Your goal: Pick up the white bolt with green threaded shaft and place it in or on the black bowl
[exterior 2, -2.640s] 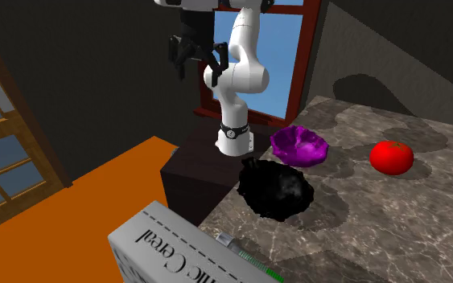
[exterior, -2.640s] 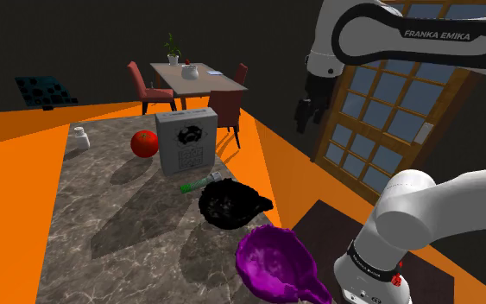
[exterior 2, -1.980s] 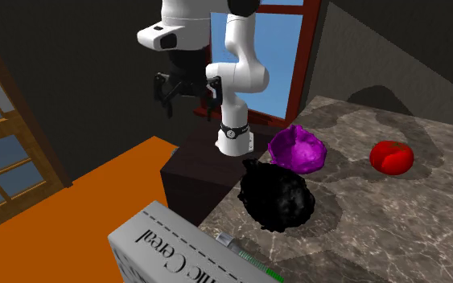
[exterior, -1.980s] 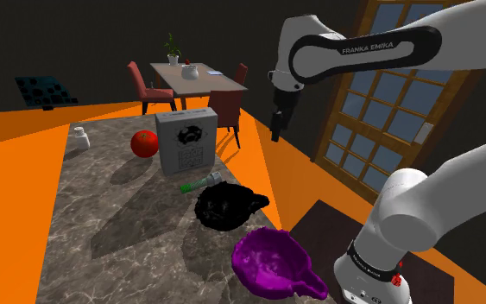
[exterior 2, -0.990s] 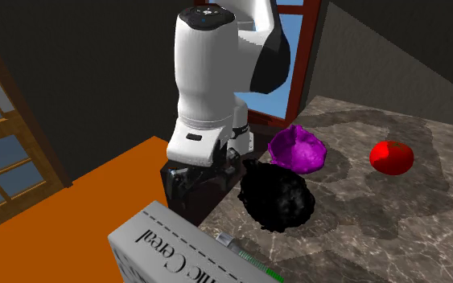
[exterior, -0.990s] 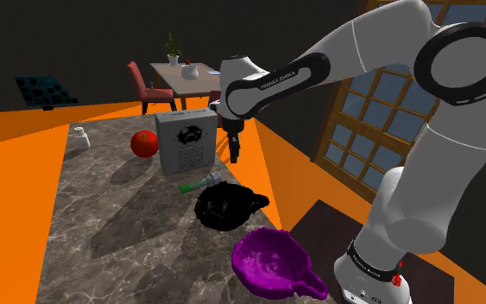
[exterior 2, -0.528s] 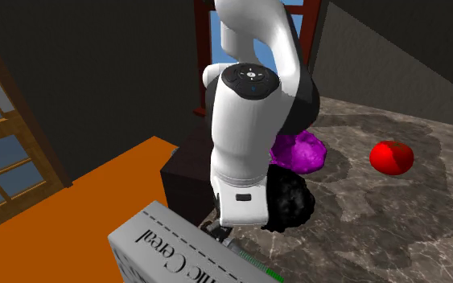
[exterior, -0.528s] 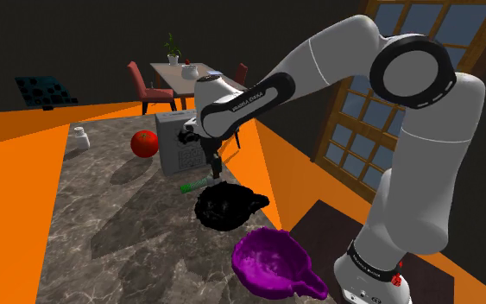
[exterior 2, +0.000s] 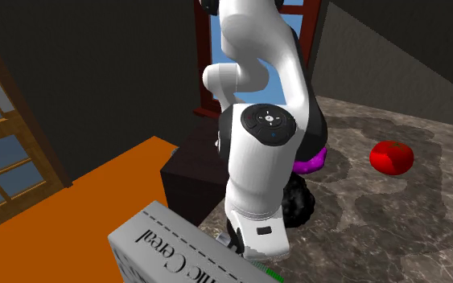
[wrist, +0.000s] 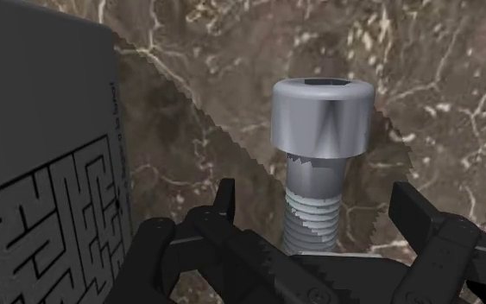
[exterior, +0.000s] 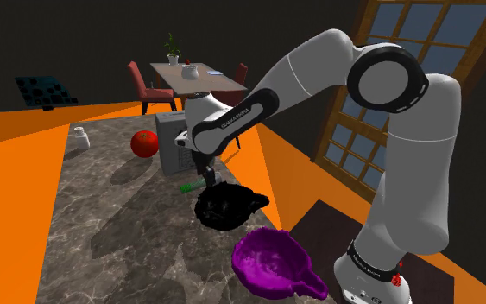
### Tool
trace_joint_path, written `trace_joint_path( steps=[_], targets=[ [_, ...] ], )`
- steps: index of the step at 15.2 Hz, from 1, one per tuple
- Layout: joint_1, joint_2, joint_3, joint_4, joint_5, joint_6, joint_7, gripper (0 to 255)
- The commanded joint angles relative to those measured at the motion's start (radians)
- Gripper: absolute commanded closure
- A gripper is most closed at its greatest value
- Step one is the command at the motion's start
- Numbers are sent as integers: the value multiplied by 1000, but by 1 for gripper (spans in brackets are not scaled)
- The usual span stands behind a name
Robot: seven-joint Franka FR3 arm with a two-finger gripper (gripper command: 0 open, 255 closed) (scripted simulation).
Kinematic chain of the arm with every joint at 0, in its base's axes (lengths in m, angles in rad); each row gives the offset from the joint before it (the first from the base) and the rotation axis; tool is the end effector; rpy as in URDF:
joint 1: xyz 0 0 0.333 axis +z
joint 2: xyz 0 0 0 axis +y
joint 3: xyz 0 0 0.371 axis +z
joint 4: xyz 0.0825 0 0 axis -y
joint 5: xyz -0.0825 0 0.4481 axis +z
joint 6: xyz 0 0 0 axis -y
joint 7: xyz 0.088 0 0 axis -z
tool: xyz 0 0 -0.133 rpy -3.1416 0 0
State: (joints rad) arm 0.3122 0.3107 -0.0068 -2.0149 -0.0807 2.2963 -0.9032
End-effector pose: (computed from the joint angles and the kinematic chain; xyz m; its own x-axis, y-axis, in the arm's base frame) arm 0.6295 0.1951 0.2787 0.3024 0.9508 -0.0669 0.9532 -0.3022 0.0133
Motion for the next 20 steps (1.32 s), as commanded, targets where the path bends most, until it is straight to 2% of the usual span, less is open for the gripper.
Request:
trace_joint_path(
  steps=[1,9,10,20],
  targets=[
    [0,17,0,-7,-1,23,2,0],
    [0,22,-1,-9,-2,29,2,0],
    [0,23,-1,-8,-2,29,2,255],
    [0,13,0,-6,-1,18,1,255]
  ],
)
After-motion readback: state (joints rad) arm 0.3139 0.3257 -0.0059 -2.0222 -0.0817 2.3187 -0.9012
